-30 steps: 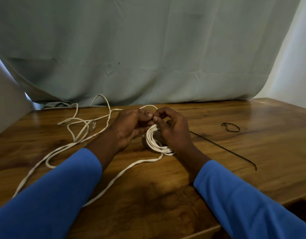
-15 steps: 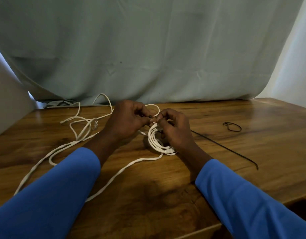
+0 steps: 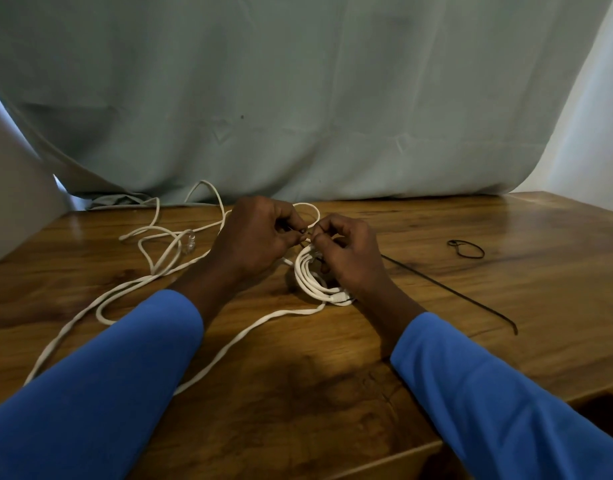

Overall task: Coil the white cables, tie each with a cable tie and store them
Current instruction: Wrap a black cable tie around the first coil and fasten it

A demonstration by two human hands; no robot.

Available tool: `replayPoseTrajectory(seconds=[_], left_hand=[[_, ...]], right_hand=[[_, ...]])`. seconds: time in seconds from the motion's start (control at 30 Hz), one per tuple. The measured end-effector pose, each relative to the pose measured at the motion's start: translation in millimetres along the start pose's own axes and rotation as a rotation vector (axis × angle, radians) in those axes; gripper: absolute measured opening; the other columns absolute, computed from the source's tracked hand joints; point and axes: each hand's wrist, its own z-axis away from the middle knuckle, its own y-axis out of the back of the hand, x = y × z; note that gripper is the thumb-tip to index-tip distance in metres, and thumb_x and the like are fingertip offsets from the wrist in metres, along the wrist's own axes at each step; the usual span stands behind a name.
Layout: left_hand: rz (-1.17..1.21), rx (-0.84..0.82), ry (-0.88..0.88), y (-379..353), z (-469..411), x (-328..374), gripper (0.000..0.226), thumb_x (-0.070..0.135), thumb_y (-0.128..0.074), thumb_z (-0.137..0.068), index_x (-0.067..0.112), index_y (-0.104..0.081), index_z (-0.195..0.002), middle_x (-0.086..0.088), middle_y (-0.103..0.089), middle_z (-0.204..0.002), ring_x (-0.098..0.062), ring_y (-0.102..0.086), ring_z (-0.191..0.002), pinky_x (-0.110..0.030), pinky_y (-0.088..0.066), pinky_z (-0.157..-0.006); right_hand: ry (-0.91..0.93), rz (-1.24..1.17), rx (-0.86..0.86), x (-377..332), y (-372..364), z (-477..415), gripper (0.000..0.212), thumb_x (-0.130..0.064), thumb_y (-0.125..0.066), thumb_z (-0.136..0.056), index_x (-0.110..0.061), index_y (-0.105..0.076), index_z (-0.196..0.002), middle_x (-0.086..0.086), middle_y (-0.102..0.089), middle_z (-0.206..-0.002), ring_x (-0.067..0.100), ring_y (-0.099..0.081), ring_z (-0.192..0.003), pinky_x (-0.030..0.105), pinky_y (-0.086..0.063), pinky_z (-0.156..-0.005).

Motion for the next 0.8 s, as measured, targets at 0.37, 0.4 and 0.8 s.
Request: replayPoseTrajectory(seconds=[0.37, 0.4, 0.8], left_hand=[[-0.005, -0.026, -0.002, -2.4, 1.3, 2.6, 0.020, 0.008, -0.086, -0.081, 0.021, -0.083, -0.096, 0.006, -0.078, -0.088, -0.006, -0.072, -0.079, -0.040, -0.063, -0.078], [-0.009, -0.027, -0.005, -2.5, 1.6, 3.6, 0.019, 0.008, -0.085, -0.081, 0.021, -0.083, -0.096, 0.006, -0.078, -0.088, -0.005, -0.072, -0.079, -0.039, -0.063, -0.078], [0.494, -0.184, 0.193, 2.3, 0.4, -8.9, 0.019, -0.002, -0.076, -0.088, 0.006, -0.078, -0.105, -0.011, -0.080, -0.090, -0.018, -0.077, -0.080, -0.026, -0.061, -0.072]], right_hand=[[0.002, 0.005, -0.009, -1.7, 0.1, 0.4, 0.011, -0.013, -0.067, -0.092, -0.015, -0.075, -0.085, -0.002, -0.074, -0.082, 0.017, -0.072, -0.080, 0.052, -0.061, -0.076], [0.002, 0.006, -0.010, -1.5, 0.1, 0.3, 0.010, -0.014, -0.067, -0.091, -0.015, -0.075, -0.084, -0.002, -0.074, -0.081, 0.017, -0.072, -0.080, 0.052, -0.061, -0.076], [-0.059, 0.006, -0.035, 3.5, -1.7, -2.5, 0.013, -0.029, -0.067, -0.082, -0.018, -0.075, -0.081, 0.001, -0.075, -0.078, 0.024, -0.074, -0.076, 0.055, -0.061, -0.071]])
